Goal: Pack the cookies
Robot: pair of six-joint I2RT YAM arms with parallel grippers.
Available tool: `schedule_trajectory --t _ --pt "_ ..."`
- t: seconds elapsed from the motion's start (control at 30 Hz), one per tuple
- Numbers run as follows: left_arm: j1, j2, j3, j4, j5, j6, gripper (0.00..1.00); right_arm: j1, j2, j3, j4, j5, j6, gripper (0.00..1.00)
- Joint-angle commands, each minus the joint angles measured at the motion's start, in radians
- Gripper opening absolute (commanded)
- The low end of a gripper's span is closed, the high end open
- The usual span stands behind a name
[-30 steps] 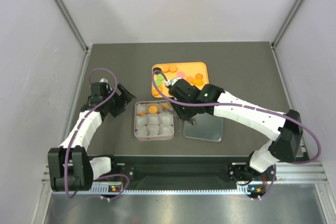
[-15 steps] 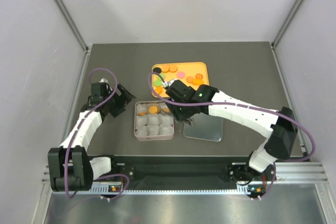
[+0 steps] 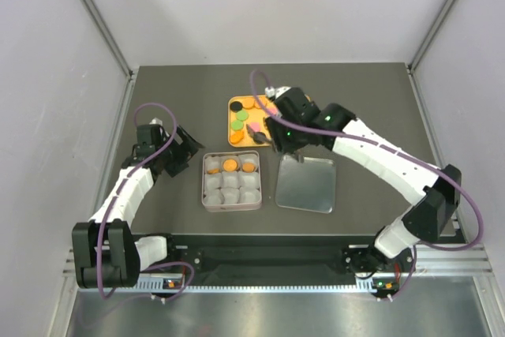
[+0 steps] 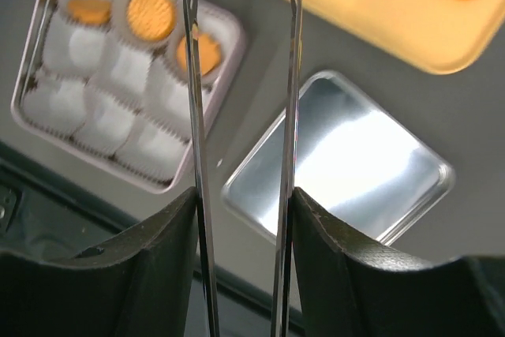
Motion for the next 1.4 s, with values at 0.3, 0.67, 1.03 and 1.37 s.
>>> schedule_trajectory --t 0.3,0.67,1.03,1.37 --pt "0.007 0.026 0.004 0.064 0.041 0.010 0.95 -0.260 0.262 0.191 0.144 0.014 -0.125 0.47" --pt "0.006 0.026 0.007 0.056 0.044 0.018 0.95 -0.285 0.447 0.315 0.144 0.066 -0.149 0.47" --pt "0.005 0.032 0.002 0.067 0.050 0.013 0.95 -0.289 0.461 0.298 0.149 0.039 -0.140 0.46" --pt "0.007 0.031 -0.008 0.074 0.053 0.010 0.95 -0.289 0.479 0.294 0.149 0.025 -0.132 0.45"
